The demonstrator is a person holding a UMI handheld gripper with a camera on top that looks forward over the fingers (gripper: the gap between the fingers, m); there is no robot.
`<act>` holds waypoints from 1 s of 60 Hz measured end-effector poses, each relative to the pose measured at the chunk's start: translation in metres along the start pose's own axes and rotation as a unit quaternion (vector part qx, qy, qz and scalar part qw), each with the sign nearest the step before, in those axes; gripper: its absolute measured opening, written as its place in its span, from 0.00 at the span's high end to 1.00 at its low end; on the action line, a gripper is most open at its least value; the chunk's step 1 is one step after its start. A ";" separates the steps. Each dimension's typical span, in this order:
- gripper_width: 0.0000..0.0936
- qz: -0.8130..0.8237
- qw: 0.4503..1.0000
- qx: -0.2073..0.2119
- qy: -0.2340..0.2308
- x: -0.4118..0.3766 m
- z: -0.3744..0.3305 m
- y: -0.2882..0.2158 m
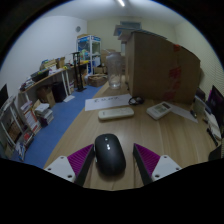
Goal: Arrange mouse
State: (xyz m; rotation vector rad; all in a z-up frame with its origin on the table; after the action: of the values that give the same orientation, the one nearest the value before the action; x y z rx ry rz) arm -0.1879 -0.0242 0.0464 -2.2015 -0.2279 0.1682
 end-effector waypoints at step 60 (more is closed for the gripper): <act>0.62 0.014 0.986 0.128 0.110 0.304 -0.195 -0.110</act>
State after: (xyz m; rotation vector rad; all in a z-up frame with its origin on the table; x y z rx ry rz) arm 0.1358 -0.0427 0.2391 -1.9489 -0.0493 -0.0307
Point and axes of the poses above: the point between the fingertips, and its own axes, seen from behind it with the camera up: x to the right, y down, z forward, the way the camera looks, the point moved 10 cm from there along -z, backward, against the way the camera looks, and after that the axes turned 3 degrees about z, right-handed, at the moved point
